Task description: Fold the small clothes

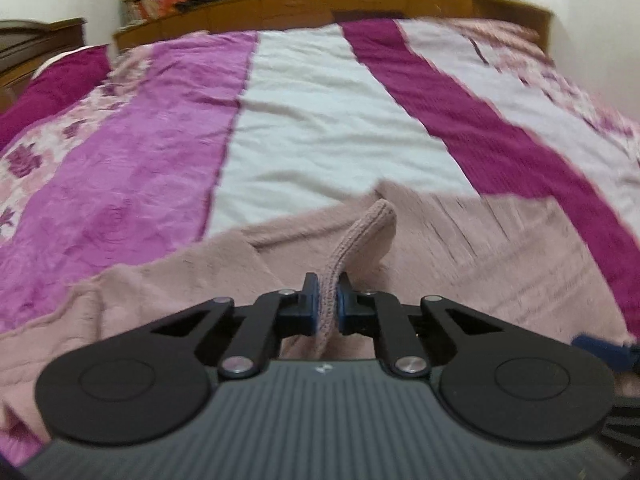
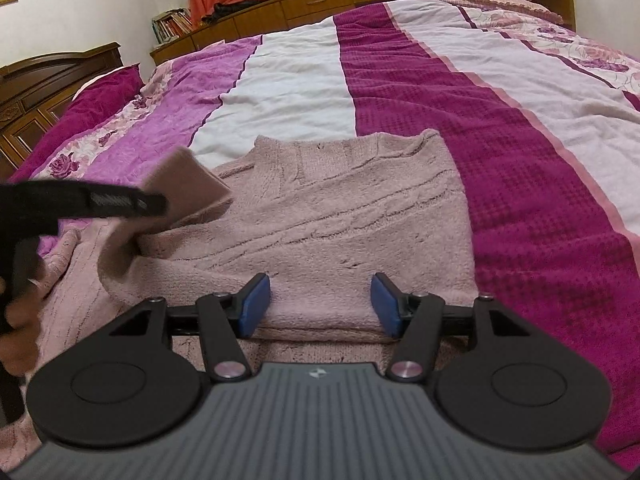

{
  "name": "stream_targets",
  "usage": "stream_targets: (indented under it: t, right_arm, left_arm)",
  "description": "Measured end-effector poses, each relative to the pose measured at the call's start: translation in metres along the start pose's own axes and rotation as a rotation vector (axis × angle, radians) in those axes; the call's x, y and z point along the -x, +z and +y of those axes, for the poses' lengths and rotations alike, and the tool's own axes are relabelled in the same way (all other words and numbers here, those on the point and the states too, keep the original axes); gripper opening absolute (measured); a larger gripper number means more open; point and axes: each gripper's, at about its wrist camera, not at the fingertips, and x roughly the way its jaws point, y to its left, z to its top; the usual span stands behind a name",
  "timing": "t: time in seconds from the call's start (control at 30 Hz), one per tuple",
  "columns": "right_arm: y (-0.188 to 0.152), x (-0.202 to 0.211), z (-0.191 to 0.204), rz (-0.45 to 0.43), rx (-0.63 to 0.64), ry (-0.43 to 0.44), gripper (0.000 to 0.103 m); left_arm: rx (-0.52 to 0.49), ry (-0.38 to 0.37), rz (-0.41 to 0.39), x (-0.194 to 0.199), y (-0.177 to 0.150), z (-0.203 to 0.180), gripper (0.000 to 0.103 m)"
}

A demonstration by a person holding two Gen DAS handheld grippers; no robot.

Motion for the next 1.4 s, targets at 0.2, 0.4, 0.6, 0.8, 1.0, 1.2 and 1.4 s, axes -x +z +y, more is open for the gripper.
stream_targets:
  t: [0.2, 0.4, 0.6, 0.8, 1.0, 1.2, 1.4]
  right_arm:
    - [0.000, 0.000, 0.000, -0.001, 0.000, 0.002, 0.064]
    - [-0.001, 0.000, 0.000, -0.001, 0.007, -0.003, 0.064]
    - [-0.001, 0.000, 0.001, 0.000, 0.012, -0.007, 0.065]
    - [0.002, 0.001, -0.002, 0.008, -0.007, 0.005, 0.065]
    - [0.006, 0.005, -0.005, 0.012, -0.030, 0.019, 0.065]
    - [0.004, 0.005, -0.002, 0.009, 0.004, 0.010, 0.067]
    - [0.005, 0.005, -0.002, 0.011, -0.008, 0.016, 0.067]
  left_arm:
    - [0.133, 0.060, -0.037, 0.025, 0.001, 0.043, 0.010]
    - [0.165, 0.123, -0.004, 0.036, -0.024, 0.072, 0.010]
    - [0.241, 0.129, 0.095, 0.034, -0.057, 0.096, 0.012]
    - [0.249, 0.105, 0.114, 0.041, -0.076, 0.106, 0.029]
    - [0.279, 0.092, 0.092, 0.052, -0.079, 0.125, 0.053]
    - [0.372, 0.109, 0.129, 0.043, -0.081, 0.148, 0.053]
    - [0.278, 0.161, 0.131, 0.039, -0.081, 0.134, 0.053]
